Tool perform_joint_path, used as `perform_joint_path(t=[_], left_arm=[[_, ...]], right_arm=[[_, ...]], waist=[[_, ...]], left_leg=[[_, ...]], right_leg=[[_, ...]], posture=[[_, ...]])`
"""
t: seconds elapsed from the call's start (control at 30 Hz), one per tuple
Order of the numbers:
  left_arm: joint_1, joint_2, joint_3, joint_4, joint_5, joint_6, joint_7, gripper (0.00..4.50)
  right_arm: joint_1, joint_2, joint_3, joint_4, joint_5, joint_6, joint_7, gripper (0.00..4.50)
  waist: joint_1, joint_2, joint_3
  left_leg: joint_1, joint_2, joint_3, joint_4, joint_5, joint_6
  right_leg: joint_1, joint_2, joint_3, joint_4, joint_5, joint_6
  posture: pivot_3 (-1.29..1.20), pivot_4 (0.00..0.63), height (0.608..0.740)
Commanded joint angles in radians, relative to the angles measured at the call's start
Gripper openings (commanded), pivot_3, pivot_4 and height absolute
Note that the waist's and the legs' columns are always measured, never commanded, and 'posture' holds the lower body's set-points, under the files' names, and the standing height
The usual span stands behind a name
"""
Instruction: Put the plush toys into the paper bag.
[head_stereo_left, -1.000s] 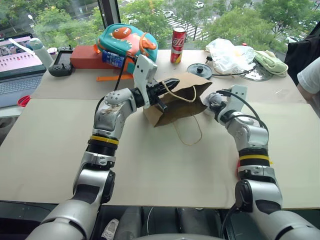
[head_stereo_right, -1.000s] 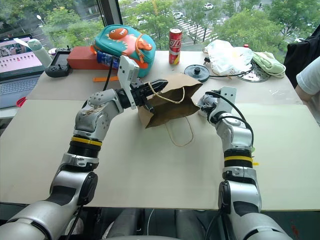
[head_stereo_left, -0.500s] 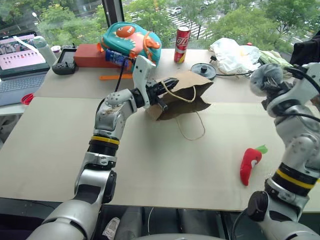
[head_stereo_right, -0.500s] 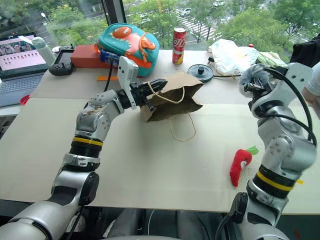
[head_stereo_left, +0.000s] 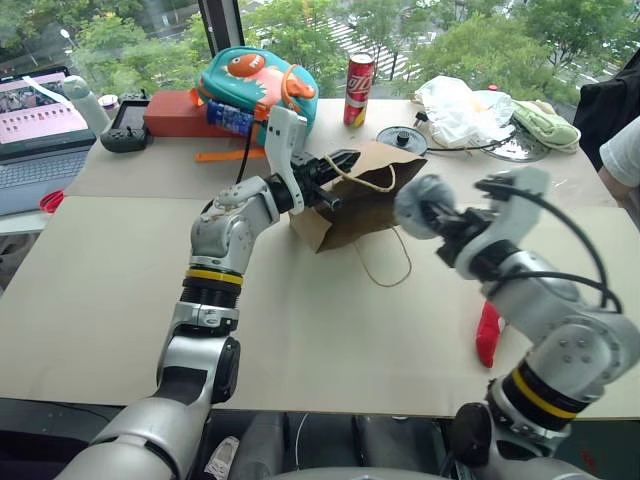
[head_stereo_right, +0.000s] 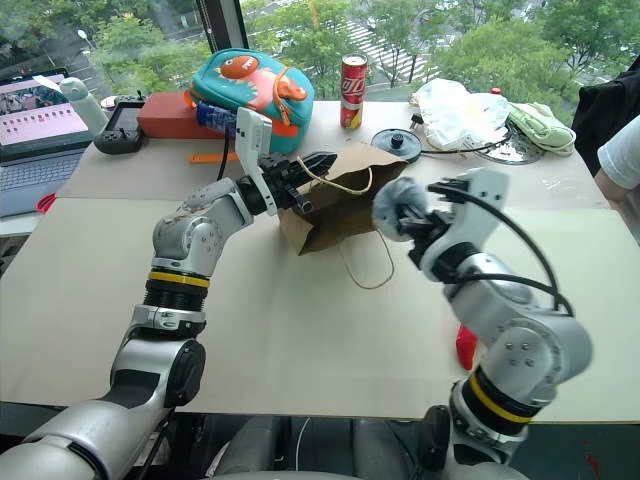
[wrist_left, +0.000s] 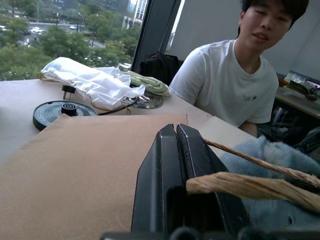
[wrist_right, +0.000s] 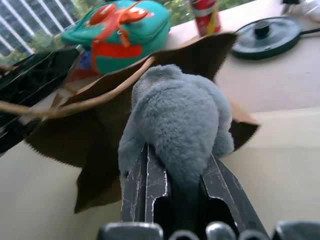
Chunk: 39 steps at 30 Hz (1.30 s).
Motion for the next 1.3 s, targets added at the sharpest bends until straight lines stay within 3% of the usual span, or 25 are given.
perform_joint_path(t=[0.03,0.23,0.47,0.53,0.57,0.87,1.07,1.3], left_arm=[[-0.032,-0.003,0.016,-0.053,-0.03,0.013,0.014,0.0],[-0.021,-0.019,-0.001,-0.094,-0.047,0.037,0.021,0.0],[-0.007,-0.034,-0.013,-0.113,-0.045,0.047,0.025,0.0],[-0.005,-0.035,-0.015,-0.113,-0.044,0.046,0.025,0.0],[-0.003,-0.035,-0.016,-0.114,-0.044,0.047,0.025,0.0],[0.01,-0.033,-0.017,-0.119,-0.042,0.05,0.024,0.0],[0.032,-0.026,-0.026,-0.132,-0.036,0.045,0.019,0.0],[0.065,-0.008,-0.023,-0.157,-0.046,0.061,0.02,0.0]], right_arm=[[-0.017,-0.01,0.047,0.037,-0.047,-0.072,-0.001,0.2],[-0.111,0.01,0.216,0.299,-0.188,-0.247,0.032,0.2],[-0.258,0.048,0.286,0.585,-0.295,-0.427,0.072,0.2],[-0.277,0.064,0.276,0.608,-0.298,-0.452,0.077,1.1],[-0.28,0.071,0.269,0.612,-0.295,-0.464,0.079,1.26],[-0.258,0.056,0.229,0.532,-0.273,-0.424,0.088,4.31],[-0.165,-0.01,0.194,0.35,-0.219,-0.289,0.104,4.46],[-0.021,-0.14,0.021,0.048,-0.084,-0.074,0.144,4.46]], waist=[[0.003,0.0,0.0],[-0.004,0.0,0.0],[-0.012,0.0,0.0],[-0.011,0.0,0.0],[-0.011,0.0,0.0],[-0.006,0.0,0.0],[0.0,0.0,0.0],[0.002,0.0,0.0]], left_leg=[[0.0,0.0,0.0,0.0,0.0,0.0],[0.001,0.0,0.001,0.0,0.0,0.0],[0.001,0.0,0.0,-0.001,0.0,0.0],[0.001,0.0,0.0,-0.001,0.0,0.0],[0.001,0.0,0.0,-0.001,0.0,0.0],[-0.001,0.0,-0.001,-0.001,0.0,0.0],[-0.001,0.0,-0.001,-0.001,0.0,0.0],[-0.003,0.0,-0.001,0.0,0.0,0.0]], right_leg=[[0.0,0.0,0.0,0.0,0.0,0.0],[0.0,-0.001,0.0,0.0,0.0,0.0],[0.0,0.0,0.0,0.0,0.0,0.0],[0.0,0.0,0.0,0.0,0.0,0.0],[0.0,0.0,0.0,0.0,0.0,0.0],[0.0,-0.001,-0.001,0.001,0.0,0.0],[0.0,-0.001,-0.001,0.001,0.0,0.0],[-0.001,-0.001,-0.001,0.0,0.0,0.0]], posture=[[0.0,0.15,0.739],[0.0,0.15,0.739],[0.0,0.15,0.739],[0.0,0.15,0.739],[0.0,0.15,0.739],[0.0,0.15,0.739],[0.0,0.15,0.739],[0.0,0.15,0.739]])
